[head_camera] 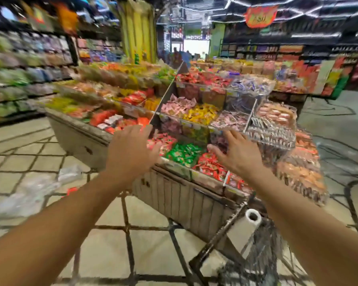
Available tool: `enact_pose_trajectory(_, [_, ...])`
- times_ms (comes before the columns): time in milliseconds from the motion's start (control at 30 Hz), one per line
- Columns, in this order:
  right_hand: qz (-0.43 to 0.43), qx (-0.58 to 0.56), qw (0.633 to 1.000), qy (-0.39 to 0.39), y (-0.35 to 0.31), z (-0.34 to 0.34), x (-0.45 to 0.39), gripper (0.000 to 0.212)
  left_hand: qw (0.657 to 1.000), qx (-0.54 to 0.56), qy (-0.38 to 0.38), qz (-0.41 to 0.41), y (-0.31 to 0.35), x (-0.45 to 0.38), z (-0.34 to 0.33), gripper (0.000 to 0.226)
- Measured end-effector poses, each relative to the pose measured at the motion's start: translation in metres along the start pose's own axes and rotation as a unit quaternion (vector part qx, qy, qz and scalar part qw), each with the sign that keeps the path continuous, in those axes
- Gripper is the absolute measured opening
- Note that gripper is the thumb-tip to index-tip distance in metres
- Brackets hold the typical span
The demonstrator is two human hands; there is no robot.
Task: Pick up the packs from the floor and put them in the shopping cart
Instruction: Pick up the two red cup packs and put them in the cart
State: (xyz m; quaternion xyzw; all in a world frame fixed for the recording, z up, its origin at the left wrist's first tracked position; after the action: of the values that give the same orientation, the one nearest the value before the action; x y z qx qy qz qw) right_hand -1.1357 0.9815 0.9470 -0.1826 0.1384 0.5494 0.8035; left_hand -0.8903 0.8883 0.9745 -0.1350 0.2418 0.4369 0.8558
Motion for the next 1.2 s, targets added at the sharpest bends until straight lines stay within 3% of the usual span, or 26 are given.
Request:
enact_pose_trajectory(133, [0.076, -0.018, 0.997, 0.007, -0.116, -0.015, -0.034, 0.082, 0.998, -0.022, 0.025, 0.060, -0.098, 0.021, 0.024, 0.063])
enact_pose_trajectory(267, [0.136, -0.036, 0.990, -0.010, -0.223, -0.041, -0.068, 0.095, 0.990, -0.055, 0.013, 0.130, -0.199, 0.041, 0.025, 0.063])
enact_pose_trajectory(633, [0.293, -0.111, 0.949, -0.044, -0.489, -0.169, -0.180, 0.082, 0.953, -0.116, -0.030, 0.279, -0.464, 0.045, -0.014, 0.065])
enact_pose_trajectory(833, [0.326, -0.146, 0.932, -0.055, -0.608, -0.224, -0.259, 0.085, 0.943, -0.134, -0.013, 0.305, -0.586, 0.012, -0.032, 0.079])
enact_pose_trajectory(1200, [0.350, -0.124, 0.926, -0.066, -0.791, -0.351, -0.378, 0.083, 0.933, -0.131, -0.071, 0.326, -0.800, -0.038, -0.140, 0.080])
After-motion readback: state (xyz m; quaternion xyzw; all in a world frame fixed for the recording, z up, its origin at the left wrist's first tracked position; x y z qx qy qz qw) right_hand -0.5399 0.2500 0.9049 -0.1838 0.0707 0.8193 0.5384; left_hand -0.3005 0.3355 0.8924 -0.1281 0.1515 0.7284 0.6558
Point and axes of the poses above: each hand's wrist, its own x-axis away from the middle knuckle, its own z-axis out of the back of the hand, y = z × x, the point moved 10 cm from there along -x, towards the middle knuckle, and after that the axes turned 2 degrees about -x, right-handed, at the moved point
